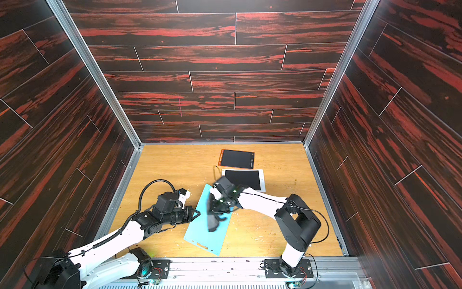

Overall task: Wipe the drawing tablet
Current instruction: Wipe the dirt from the drawing tablet.

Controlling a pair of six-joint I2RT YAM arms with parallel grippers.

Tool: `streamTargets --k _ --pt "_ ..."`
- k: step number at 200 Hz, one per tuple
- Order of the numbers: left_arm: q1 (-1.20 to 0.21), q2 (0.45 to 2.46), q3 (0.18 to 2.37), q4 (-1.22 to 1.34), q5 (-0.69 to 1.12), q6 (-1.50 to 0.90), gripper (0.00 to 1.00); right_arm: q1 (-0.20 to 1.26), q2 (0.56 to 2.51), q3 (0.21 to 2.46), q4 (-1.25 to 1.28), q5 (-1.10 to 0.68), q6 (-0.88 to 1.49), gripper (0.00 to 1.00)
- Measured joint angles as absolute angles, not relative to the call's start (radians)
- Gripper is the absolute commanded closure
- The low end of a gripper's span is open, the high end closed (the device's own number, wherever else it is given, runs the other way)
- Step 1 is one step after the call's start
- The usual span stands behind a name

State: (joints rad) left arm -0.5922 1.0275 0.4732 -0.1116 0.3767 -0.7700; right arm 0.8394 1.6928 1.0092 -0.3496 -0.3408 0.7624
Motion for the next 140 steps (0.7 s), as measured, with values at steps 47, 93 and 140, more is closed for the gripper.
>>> streamTargets --k 47,93,140 --pt "-0.597 1.013 0.473 -0.101 0.385 -0.768 1.00 0.896 1.579 0.802 -0.335 -0.321 0.817 1.00" --pt "-0.596 1.008 0.473 -0.104 0.378 -0.761 1.00 1.102 1.633 0.972 -0.249 -0.509 0.933 1.00" --pt "-0.587 0.995 0.473 -0.097 0.360 -0.768 1.00 1.085 1.640 0.970 -0.039 -0.649 1.032 1.00"
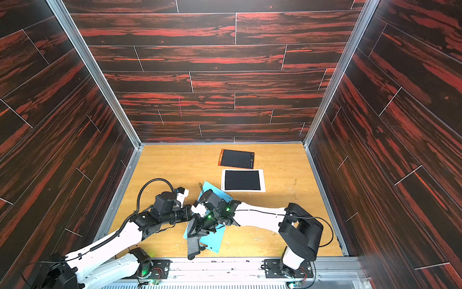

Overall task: Wipe the drawing tablet
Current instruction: Wipe the dirt from the drawing tablet.

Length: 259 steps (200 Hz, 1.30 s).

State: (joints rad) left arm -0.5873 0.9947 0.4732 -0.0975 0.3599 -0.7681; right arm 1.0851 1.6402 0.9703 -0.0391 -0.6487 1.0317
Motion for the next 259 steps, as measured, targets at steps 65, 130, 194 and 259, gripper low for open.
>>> streamTargets --k 65,130,194,259 --pt "-0.588 0.992 0.473 -0.125 0.337 -0.758 1.00 0.813 1.674 0.648 0.031 -0.759 0.968 1.00" --pt "-0.587 0.954 0.496 -0.161 0.329 -0.748 1.00 0.706 1.783 1.032 -0.352 -0.590 0.823 1.00" --pt "-0.597 0.955 0.602 -0.344 0.352 -0.670 1.00 0.710 1.820 1.358 -0.171 -0.803 0.871 1.00" --pt "-0.601 1.050 0.981 -0.720 0.176 -0.456 1.00 0.448 1.400 1.250 -0.517 -0.500 0.683 1.00"
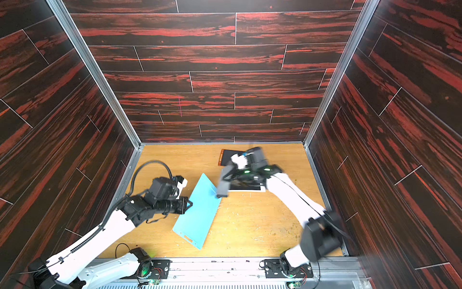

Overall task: Wipe the drawing tablet
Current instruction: Wipe the dirt from the drawing tablet, then place the drawing tablet at the center of the board.

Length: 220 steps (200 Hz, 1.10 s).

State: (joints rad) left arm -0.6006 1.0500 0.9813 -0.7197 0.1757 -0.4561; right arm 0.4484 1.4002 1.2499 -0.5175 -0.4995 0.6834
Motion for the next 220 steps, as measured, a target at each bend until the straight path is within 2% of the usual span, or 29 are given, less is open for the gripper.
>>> streamTargets --k 25,42,71,92,113,151,177,220 --pt "-0.615 1.115 1.165 -0.853 0.054 -0.343 1.00 0.429 1.216 1.250 -0.656 -0.262 0.618 1.00" --pt "-0.656 1.156 1.272 -0.925 -0.092 -0.259 1.00 0.430 1.140 1.250 -0.730 -0.132 0.586 1.00" --pt "-0.769 1.176 1.300 -0.974 -0.327 -0.064 1.00 0.421 1.093 1.224 -0.793 -0.007 0.550 1.00" --pt "-0.911 1.134 1.161 -0.928 -0.445 0.171 1.00 0.417 1.085 1.176 -0.822 0.028 0.535 1.00" --pt "-1.004 1.031 0.944 -0.808 -0.469 0.392 1.00 0.414 1.080 1.142 -0.833 0.040 0.525 1.00" --pt "-1.027 0.841 0.641 -0.489 -0.565 0.708 1.00 0.409 1.051 1.098 -0.831 0.040 0.517 1.00" --pt "-1.038 0.865 0.522 -0.265 -0.645 0.880 1.00 0.408 1.044 1.056 -0.819 0.030 0.518 1.00" --pt "-1.040 0.924 0.373 -0.036 -0.655 1.092 1.00 0.407 1.051 1.019 -0.795 0.002 0.519 1.00"
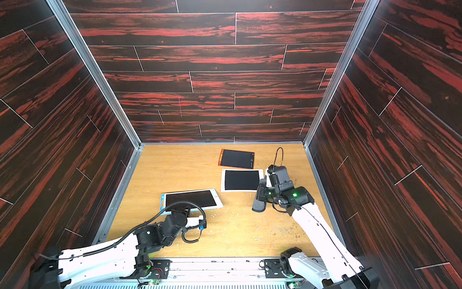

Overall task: Wipe the drawing tablet
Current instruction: Place the drawing tablet at the center of the board, then wipe the dirt from the drawing tablet.

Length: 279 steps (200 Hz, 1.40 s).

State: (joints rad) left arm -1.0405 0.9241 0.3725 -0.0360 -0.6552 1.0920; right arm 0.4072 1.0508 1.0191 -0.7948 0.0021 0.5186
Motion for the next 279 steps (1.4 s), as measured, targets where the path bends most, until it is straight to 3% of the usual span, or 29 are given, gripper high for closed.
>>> streamTargets --k 20,64,109,126,159,181,198,222,239,261,279 --pt "-1.040 0.956 0.349 0.023 -0.646 1.127 1.00 0.407 1.060 1.005 -0.774 -0.019 0.519 1.00" --pt "-1.042 0.951 0.313 0.087 -0.555 1.127 0.72 0.407 1.090 0.956 -0.732 -0.069 0.519 1.00" --pt "-1.052 0.885 0.285 0.081 -0.480 1.094 0.69 0.407 1.111 0.934 -0.714 -0.104 0.512 1.00" --pt "-1.063 0.838 0.279 0.075 -0.476 1.086 0.59 0.407 1.112 0.931 -0.707 -0.115 0.510 1.00" --pt "-1.084 0.690 0.282 0.058 -0.466 1.024 0.53 0.407 1.150 0.919 -0.675 -0.159 0.504 1.00" --pt "-1.088 0.582 0.314 0.004 -0.418 0.935 0.54 0.412 1.199 0.904 -0.655 -0.184 0.504 1.00" --pt "-1.089 0.517 0.340 -0.015 -0.387 0.844 0.62 0.421 1.235 0.897 -0.642 -0.190 0.504 1.00" --pt "-1.090 0.427 0.353 -0.001 -0.414 0.640 0.62 0.475 1.305 0.903 -0.626 -0.181 0.504 1.00" --pt "-1.091 0.391 0.360 0.018 -0.551 0.416 0.80 0.558 1.380 0.945 -0.643 -0.141 0.501 1.00" --pt "-1.039 0.396 0.419 -0.079 -0.704 0.143 0.72 0.679 1.508 1.073 -0.674 -0.038 0.498 1.00" --pt "-0.937 0.458 0.500 -0.211 -0.748 -0.104 0.72 0.740 1.597 1.176 -0.685 0.028 0.493 1.00"
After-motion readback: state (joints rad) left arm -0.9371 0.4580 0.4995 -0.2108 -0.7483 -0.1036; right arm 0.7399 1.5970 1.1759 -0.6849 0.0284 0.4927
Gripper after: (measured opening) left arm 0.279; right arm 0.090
